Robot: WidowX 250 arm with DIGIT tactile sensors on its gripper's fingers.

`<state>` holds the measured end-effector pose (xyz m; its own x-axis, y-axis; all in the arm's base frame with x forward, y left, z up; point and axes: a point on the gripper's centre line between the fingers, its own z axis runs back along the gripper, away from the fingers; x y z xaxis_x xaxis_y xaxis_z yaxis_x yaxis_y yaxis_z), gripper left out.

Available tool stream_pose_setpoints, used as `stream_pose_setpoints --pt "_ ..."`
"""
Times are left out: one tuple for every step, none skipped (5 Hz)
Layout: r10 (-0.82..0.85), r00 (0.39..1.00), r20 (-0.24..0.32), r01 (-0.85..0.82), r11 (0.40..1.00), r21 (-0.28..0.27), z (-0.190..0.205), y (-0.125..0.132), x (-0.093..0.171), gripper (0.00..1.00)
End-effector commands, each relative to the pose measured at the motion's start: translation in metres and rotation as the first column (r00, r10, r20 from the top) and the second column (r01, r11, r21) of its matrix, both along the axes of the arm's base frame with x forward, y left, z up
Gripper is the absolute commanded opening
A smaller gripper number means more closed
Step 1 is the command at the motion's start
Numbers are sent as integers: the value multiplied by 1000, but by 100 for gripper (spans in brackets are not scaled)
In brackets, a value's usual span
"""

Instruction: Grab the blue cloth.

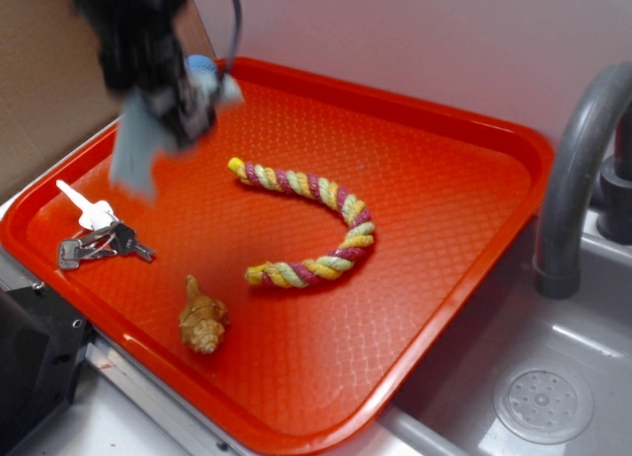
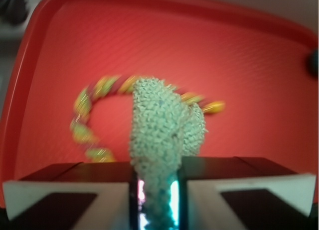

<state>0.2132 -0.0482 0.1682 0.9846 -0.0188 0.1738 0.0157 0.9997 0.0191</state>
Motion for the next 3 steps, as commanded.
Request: stream_pose_setpoints --pt "61 998 28 -61 998 -9 28 26 5 0" --pt "-9 1000 -16 9 1000 -9 17 23 7 0" --pt "-23 999 -22 24 999 36 11 16 3 0"
